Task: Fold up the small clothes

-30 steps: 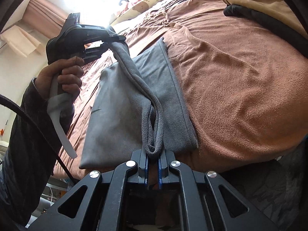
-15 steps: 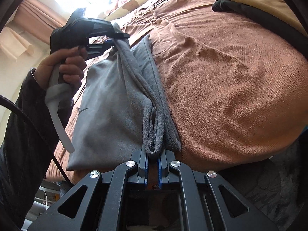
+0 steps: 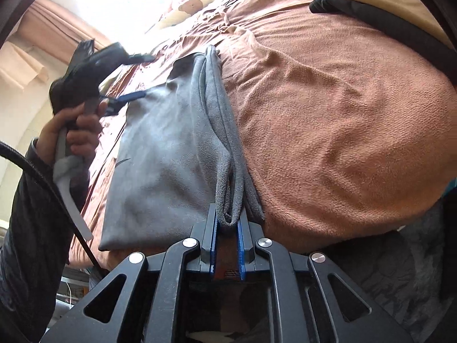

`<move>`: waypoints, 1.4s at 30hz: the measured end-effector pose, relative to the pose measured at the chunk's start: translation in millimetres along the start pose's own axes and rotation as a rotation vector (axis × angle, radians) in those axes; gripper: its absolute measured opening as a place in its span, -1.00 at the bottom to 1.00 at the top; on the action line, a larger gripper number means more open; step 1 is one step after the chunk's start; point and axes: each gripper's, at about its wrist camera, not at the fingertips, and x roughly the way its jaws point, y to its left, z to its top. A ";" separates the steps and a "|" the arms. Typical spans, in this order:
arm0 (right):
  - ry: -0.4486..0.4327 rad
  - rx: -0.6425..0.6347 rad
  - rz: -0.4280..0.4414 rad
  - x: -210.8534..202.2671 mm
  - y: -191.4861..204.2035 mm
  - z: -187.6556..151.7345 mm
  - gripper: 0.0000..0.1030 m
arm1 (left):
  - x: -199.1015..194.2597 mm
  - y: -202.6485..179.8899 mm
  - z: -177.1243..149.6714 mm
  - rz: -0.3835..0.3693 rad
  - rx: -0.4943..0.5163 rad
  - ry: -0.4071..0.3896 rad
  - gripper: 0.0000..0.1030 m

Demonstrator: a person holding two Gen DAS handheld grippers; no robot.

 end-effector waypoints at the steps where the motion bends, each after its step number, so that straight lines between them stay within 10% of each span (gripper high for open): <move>1: -0.003 0.000 -0.001 -1.9 -0.6 -0.8 -0.75 | -5.9 6.9 -3.3 0.004 -0.008 -0.004 0.65; 8: -0.021 -0.018 -0.030 -9.3 -3.3 -2.2 -0.26 | -52.7 46.6 -31.3 0.065 -0.035 -0.044 0.65; 20: -0.044 -0.027 0.047 -0.9 -7.5 7.1 -0.30 | -95.8 98.6 -103.5 0.096 -0.100 -0.028 0.63; 25: -0.026 -0.028 0.045 6.2 -9.2 7.5 -0.65 | -100.1 110.0 -132.5 0.073 -0.128 0.005 0.33; 39: 0.017 0.025 0.036 19.6 -10.6 8.6 -0.65 | -96.5 122.4 -200.6 -0.017 -0.208 0.109 0.03; 42: 0.013 0.034 0.041 19.2 -10.3 7.3 -0.67 | -96.4 123.1 -212.4 -0.031 -0.231 0.102 -0.34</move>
